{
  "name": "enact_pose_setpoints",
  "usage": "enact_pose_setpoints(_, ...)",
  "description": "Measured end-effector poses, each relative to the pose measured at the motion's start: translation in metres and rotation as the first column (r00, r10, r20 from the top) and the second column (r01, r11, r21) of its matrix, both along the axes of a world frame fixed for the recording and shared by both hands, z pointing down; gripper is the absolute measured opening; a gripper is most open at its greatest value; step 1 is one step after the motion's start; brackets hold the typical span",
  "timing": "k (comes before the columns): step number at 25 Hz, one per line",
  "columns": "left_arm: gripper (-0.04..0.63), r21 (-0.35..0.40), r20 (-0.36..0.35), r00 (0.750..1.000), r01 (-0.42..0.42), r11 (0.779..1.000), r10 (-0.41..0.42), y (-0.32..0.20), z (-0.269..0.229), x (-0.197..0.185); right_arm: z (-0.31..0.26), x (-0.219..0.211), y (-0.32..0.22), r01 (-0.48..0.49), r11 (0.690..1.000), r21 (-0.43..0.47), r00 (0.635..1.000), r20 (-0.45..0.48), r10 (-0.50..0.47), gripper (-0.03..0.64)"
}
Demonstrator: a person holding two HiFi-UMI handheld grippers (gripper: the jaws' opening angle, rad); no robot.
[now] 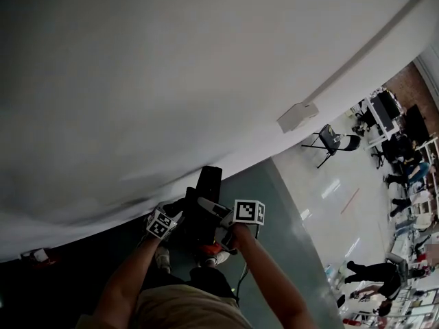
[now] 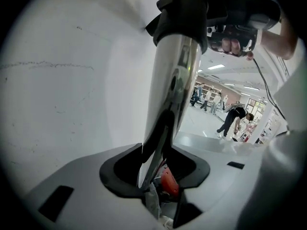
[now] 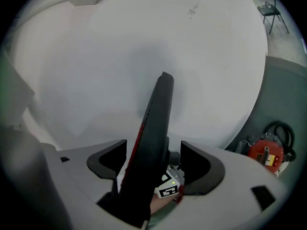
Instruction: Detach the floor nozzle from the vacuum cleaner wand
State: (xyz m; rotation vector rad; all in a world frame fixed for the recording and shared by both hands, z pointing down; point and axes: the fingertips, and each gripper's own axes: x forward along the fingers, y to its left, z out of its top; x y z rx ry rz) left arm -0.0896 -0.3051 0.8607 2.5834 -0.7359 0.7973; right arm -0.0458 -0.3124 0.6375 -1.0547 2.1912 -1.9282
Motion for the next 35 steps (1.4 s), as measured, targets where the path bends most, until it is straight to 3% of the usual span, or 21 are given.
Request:
enact_pose_setpoints(6,0.158,0.007,0.030,0.999,-0.024,1.000,0.024,0.012,-0.008,0.003,0.000,0.002,0.012,0.002,1.000,-0.015,1.000,-0.012,-0.002,0.336)
enact_pose_setpoints(11,0.158,0.037,0.080,0.989,-0.129,0.991,0.125,0.045,-0.014,0.021,-0.002,0.014,0.056,0.042,0.998,-0.052,0.998,-0.035,-0.044,0.328)
enact_pose_setpoints(12,0.156,0.043,0.091,0.984,-0.155,0.987,0.151,0.053,-0.014,0.026,-0.002,0.019,0.065,0.043,0.997,-0.056,0.997,-0.055,-0.046,0.268)
enact_pose_setpoints(17,0.157,0.064,0.156,0.949,-0.285,0.956,0.273,0.093,-0.015,0.043,-0.001,0.040,0.110,0.048,0.998,-0.048,0.989,-0.134,-0.054,0.252)
enact_pose_setpoints(23,0.158,0.023,0.115,0.920,-0.381,0.924,0.376,0.120,-0.019,0.056,-0.003,0.056,0.138,0.037,0.999,-0.023,0.986,-0.164,-0.040,0.249)
enact_pose_setpoints(27,0.161,0.012,0.089,0.912,-0.404,0.915,0.401,0.123,-0.021,0.064,-0.001,0.065,0.139,0.035,0.999,-0.014,0.982,-0.186,-0.037,0.247)
enact_pose_setpoints(32,0.160,0.028,0.149,0.891,-0.438,0.899,0.429,0.124,-0.021,0.066,-0.002,0.067,0.140,0.053,0.999,-0.005,0.976,-0.211,-0.053,0.247)
enact_pose_setpoints(35,0.160,0.022,0.158,0.888,-0.441,0.897,0.433,0.122,-0.020,0.070,-0.004,0.073,0.137,0.116,0.993,0.007,0.951,-0.291,-0.109,0.247)
